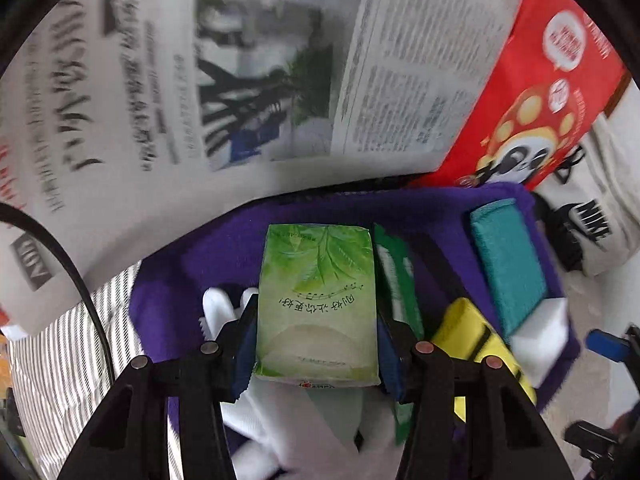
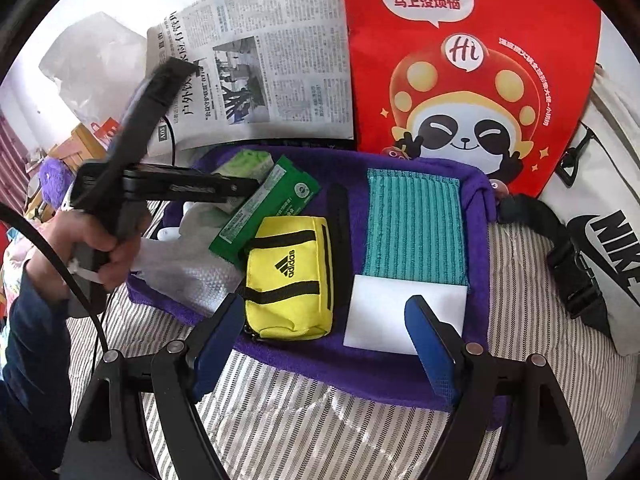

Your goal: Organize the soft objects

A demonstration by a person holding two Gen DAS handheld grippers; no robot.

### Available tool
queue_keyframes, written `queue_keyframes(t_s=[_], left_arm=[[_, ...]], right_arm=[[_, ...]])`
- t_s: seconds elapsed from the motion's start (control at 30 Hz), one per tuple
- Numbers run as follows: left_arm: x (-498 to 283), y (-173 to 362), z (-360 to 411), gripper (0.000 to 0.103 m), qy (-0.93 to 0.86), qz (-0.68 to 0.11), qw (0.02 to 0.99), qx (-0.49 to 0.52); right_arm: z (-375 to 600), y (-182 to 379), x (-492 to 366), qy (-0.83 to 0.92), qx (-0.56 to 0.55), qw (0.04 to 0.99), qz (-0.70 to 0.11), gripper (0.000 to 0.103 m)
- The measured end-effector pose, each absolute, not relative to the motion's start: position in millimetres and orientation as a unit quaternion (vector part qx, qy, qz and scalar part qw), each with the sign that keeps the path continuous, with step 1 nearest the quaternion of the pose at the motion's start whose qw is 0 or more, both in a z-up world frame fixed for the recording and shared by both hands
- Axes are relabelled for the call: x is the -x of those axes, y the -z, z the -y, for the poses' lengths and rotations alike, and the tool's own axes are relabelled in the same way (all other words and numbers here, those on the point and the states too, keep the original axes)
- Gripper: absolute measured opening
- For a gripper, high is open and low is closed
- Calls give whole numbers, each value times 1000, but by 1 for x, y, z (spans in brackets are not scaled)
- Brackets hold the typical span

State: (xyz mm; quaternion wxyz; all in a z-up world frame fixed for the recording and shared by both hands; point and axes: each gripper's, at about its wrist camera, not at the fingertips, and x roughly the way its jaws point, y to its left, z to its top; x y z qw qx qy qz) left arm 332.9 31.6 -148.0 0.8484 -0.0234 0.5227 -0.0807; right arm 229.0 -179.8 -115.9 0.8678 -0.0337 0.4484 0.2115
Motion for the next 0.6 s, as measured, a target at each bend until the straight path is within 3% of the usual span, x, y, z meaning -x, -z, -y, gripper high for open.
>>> queue_keyframes(t_s=[0.27, 0.37, 0.47, 0.6], left_arm=[[-341, 158, -16, 52, 70, -532, 844, -13], [-340, 157, -16, 59, 73, -539, 839, -14], [-333, 152, -21, 75, 61, -543, 837, -26], [-319, 139, -24, 77, 53, -535, 843, -34]], right_arm=[[201, 126, -230, -189, 13, 868, -460, 81], [206, 123, -225, -191, 1, 868, -458, 82], [205, 120, -218, -186, 6, 871, -454, 82], [205, 114, -209, -181, 0, 875, -450, 82]])
